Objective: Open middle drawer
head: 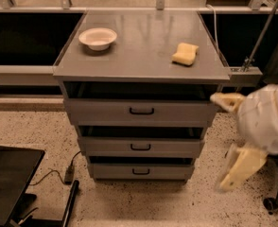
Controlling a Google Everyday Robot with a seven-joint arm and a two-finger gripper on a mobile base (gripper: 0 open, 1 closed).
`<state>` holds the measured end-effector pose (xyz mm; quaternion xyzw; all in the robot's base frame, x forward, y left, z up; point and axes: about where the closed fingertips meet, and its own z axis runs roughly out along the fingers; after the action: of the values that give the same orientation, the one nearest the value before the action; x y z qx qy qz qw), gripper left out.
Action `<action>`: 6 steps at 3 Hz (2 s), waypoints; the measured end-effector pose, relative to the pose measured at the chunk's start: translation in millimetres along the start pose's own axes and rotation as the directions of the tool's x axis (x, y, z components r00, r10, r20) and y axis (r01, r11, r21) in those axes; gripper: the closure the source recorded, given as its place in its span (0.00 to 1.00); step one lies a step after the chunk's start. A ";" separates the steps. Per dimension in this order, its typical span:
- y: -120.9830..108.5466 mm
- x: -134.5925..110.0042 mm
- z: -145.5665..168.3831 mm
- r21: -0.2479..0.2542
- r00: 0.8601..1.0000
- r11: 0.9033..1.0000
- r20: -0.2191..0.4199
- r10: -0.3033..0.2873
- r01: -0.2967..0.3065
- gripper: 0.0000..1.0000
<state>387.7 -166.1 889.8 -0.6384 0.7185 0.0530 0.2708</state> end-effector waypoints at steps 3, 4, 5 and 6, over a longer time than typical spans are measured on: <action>148.2 8.8 253.1 -0.256 0.972 0.961 0.177 0.155 -0.106 0.00; 184.6 29.4 313.1 -0.307 0.970 0.935 0.108 0.218 -0.176 0.00; 190.3 41.9 352.9 -0.276 0.963 0.933 0.076 0.259 -0.229 0.00; 181.6 37.6 353.4 -0.236 0.961 0.945 0.101 0.257 -0.228 0.00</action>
Offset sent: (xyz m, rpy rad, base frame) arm -0.0616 0.1408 -0.3931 0.2593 0.2730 -0.1177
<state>328.0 -17.8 524.1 -0.5663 0.7621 0.2076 0.2353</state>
